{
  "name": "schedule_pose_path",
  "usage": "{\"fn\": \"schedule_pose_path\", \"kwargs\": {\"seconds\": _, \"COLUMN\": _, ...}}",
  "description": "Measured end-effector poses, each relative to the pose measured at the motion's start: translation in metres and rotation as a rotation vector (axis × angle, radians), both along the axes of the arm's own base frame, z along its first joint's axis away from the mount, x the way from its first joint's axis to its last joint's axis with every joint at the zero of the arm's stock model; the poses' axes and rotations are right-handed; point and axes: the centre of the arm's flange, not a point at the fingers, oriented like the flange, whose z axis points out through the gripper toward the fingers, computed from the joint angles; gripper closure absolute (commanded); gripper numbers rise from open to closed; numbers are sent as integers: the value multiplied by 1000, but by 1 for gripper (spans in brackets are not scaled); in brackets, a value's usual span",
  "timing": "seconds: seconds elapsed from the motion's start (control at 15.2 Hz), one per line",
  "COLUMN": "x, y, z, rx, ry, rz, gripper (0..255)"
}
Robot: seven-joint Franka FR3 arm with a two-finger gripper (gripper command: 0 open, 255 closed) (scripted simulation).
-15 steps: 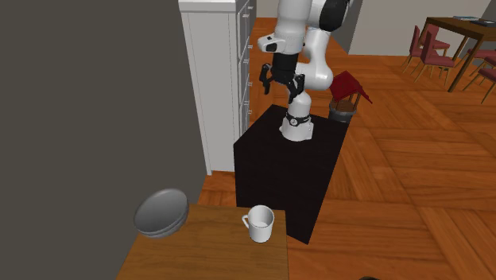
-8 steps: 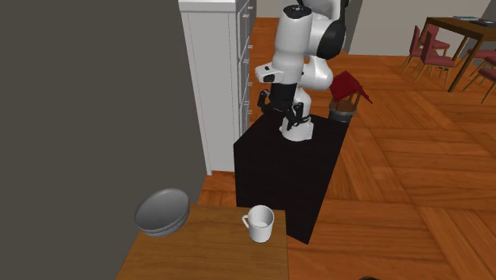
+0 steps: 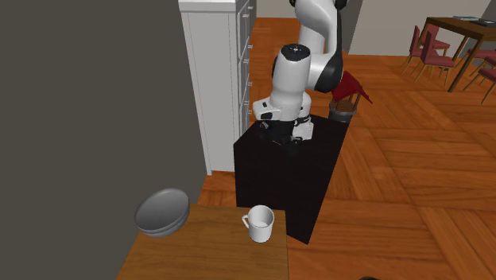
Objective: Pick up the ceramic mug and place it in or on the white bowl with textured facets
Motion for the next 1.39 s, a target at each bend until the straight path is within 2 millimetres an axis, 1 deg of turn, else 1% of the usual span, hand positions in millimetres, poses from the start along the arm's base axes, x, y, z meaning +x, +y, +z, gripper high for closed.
{"fn": "schedule_pose_path", "kwargs": {"seconds": 0.2, "x": 26, "y": 11, "z": -32, "rx": 2, "ry": 1, "rz": -4, "gripper": 0}}
{"fn": "schedule_pose_path", "kwargs": {"seconds": 0.33, "x": 46, "y": 17, "z": -47, "rx": 3, "ry": 2, "rz": -7, "gripper": 0}}
{"fn": "schedule_pose_path", "kwargs": {"seconds": 0.46, "x": 60, "y": 26, "z": -63, "rx": 4, "ry": 3, "rz": -10, "gripper": 0}}
{"fn": "schedule_pose_path", "kwargs": {"seconds": 0.53, "x": 73, "y": 30, "z": -74, "rx": 5, "ry": 2, "rz": -12, "gripper": 0}}
{"fn": "schedule_pose_path", "kwargs": {"seconds": 0.59, "x": 80, "y": 34, "z": -83, "rx": 6, "ry": 4, "rz": -14, "gripper": 0}}
{"fn": "schedule_pose_path", "kwargs": {"seconds": 0.66, "x": 91, "y": 36, "z": -91, "rx": 6, "ry": 4, "rz": -15, "gripper": 0}}
{"fn": "schedule_pose_path", "kwargs": {"seconds": 0.73, "x": 97, "y": 40, "z": -104, "rx": 6, "ry": 5, "rz": -17, "gripper": 0}}
{"fn": "schedule_pose_path", "kwargs": {"seconds": 0.79, "x": 108, "y": 44, "z": -114, "rx": 7, "ry": 5, "rz": -18, "gripper": 0}}
{"fn": "schedule_pose_path", "kwargs": {"seconds": 0.92, "x": 125, "y": 51, "z": -128, "rx": 8, "ry": 6, "rz": -21, "gripper": 0}}
{"fn": "schedule_pose_path", "kwargs": {"seconds": 0.99, "x": 134, "y": 51, "z": -138, "rx": 9, "ry": 6, "rz": -22, "gripper": 0}}
{"fn": "schedule_pose_path", "kwargs": {"seconds": 1.12, "x": 142, "y": 56, "z": -149, "rx": 9, "ry": 7, "rz": -24, "gripper": 0}}
{"fn": "schedule_pose_path", "kwargs": {"seconds": 1.39, "x": 145, "y": 57, "z": -170, "rx": 9, "ry": 7, "rz": -25, "gripper": 0}}
